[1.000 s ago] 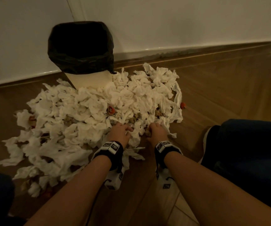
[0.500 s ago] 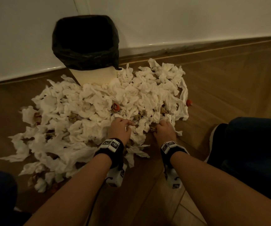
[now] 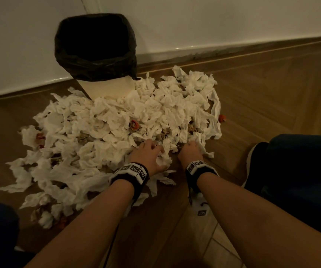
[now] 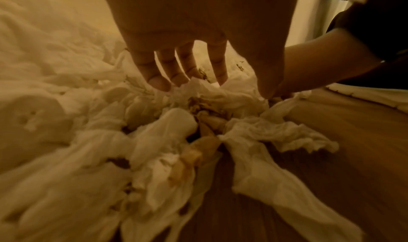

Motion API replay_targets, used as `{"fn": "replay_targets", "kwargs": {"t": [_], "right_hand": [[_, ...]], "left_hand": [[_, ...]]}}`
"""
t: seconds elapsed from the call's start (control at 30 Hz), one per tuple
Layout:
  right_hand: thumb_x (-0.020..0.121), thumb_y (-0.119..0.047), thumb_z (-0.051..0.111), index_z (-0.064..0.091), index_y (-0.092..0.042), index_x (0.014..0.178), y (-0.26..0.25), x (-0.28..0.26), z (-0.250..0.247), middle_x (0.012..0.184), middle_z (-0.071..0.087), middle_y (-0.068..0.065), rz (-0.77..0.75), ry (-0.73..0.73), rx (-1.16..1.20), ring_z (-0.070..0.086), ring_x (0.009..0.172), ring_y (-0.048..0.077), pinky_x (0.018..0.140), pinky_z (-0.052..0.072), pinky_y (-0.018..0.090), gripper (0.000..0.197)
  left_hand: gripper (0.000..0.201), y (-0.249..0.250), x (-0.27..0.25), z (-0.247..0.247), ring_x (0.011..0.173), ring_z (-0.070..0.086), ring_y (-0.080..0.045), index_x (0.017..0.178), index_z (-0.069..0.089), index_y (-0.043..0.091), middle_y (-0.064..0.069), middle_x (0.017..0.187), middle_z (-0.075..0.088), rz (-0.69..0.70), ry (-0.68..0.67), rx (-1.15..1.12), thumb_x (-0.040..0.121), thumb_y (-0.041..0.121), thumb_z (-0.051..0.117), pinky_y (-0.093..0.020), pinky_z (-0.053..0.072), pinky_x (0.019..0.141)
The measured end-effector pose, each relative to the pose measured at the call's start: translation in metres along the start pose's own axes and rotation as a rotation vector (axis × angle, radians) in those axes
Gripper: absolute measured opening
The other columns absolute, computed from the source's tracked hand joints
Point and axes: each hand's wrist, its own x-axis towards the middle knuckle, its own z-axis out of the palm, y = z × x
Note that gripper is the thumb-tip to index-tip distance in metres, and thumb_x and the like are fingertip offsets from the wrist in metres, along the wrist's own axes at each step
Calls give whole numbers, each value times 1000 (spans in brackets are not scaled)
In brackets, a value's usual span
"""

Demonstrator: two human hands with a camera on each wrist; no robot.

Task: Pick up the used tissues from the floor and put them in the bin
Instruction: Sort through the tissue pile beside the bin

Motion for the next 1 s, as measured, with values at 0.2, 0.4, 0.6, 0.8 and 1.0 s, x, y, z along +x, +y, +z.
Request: {"fn": "replay_targets", "kwargs": {"t": [0.2,0.4,0.6,0.8,1.0], "right_hand": [[95,-18,43,59,-2,114,9,-4,0,125,52,16,50,5,163,42,122,30,104,34,34,30],[94,-20,43,58,4,104,17,-7,-5,121,49,19,60,132,295,51,109,31,89,42,34,30],[94,-23,44,40,-9,72,13,-7,-12,90,44,12,67,85,383,49,79,25,69,41,34,26],[96,-32,41,37,-18,56,4,-3,-27,60,39,3,172,-35,685,40,56,19,59,35,27,43],[98,-32,44,54,-17,75,-17,-9,-55,80,56,6,154,-203,1255,57,71,20,63,50,31,29]], "left_hand": [[63,7,1,-1,116,43,-26,129,31,41,-3,133,28,72,53,51,77,54,63,-41,48,89],[49,12,10,4,123,37,-26,129,38,39,-2,135,37,126,53,240,85,47,57,-44,34,97],[26,10,19,-4,109,53,-24,117,57,22,-5,116,58,79,59,119,93,29,48,-38,38,93],[32,4,18,-36,102,57,-30,114,62,4,-15,110,62,-120,309,-552,97,26,46,-35,43,88],[31,-17,16,-61,105,57,-31,114,61,1,-17,111,62,-345,445,-990,96,23,50,-28,39,87]]}}
